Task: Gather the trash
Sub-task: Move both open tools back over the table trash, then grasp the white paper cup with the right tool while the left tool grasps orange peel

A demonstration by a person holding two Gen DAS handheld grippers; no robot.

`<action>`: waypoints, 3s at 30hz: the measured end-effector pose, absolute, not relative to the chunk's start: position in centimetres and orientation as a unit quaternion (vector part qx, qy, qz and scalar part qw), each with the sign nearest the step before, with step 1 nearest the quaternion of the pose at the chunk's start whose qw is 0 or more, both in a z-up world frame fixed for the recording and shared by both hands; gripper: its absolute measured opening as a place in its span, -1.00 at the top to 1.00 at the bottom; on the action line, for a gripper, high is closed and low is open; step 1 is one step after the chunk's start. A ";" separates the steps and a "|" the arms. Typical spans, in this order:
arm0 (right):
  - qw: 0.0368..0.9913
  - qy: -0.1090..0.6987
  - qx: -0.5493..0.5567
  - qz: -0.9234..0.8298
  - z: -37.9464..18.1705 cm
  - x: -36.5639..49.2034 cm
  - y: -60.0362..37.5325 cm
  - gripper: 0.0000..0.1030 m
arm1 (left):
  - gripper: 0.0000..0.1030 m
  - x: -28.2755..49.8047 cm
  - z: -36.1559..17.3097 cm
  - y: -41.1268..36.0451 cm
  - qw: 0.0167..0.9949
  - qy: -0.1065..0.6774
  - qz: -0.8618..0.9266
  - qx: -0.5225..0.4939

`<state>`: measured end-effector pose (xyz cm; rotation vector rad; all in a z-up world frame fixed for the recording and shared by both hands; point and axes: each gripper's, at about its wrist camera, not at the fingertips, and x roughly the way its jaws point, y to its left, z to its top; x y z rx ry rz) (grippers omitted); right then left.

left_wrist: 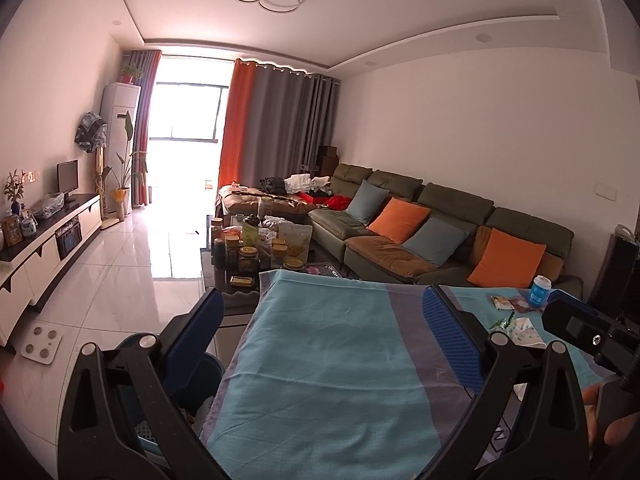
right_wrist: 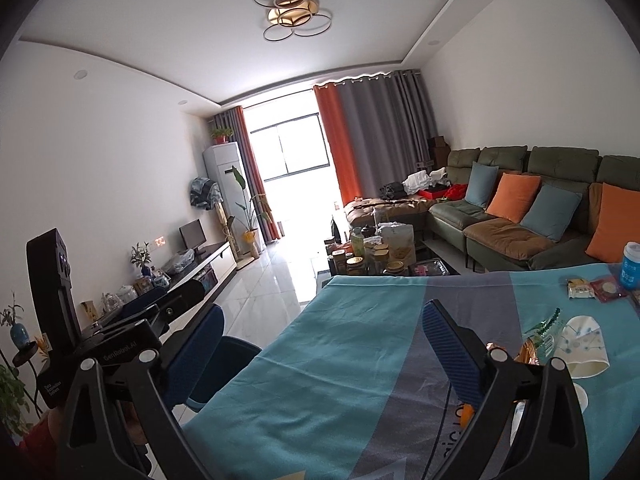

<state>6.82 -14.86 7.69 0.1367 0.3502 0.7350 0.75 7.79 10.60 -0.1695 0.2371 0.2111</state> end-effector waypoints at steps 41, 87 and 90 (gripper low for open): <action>0.976 0.119 0.076 0.166 5.0 0.3 -28.7 -0.87 | -0.89 -1.9 9.2 -3.0 0.991 0.129 0.002 -0.030; 0.825 0.388 -0.104 0.398 -4.8 18.5 -29.3 -0.47 | -0.40 20.9 -5.7 -14.5 0.913 0.389 -0.116 -0.035; 0.825 0.390 -0.097 0.399 -4.7 18.0 -29.7 -0.46 | -0.19 21.4 -6.2 -15.2 0.906 0.403 -0.124 -0.037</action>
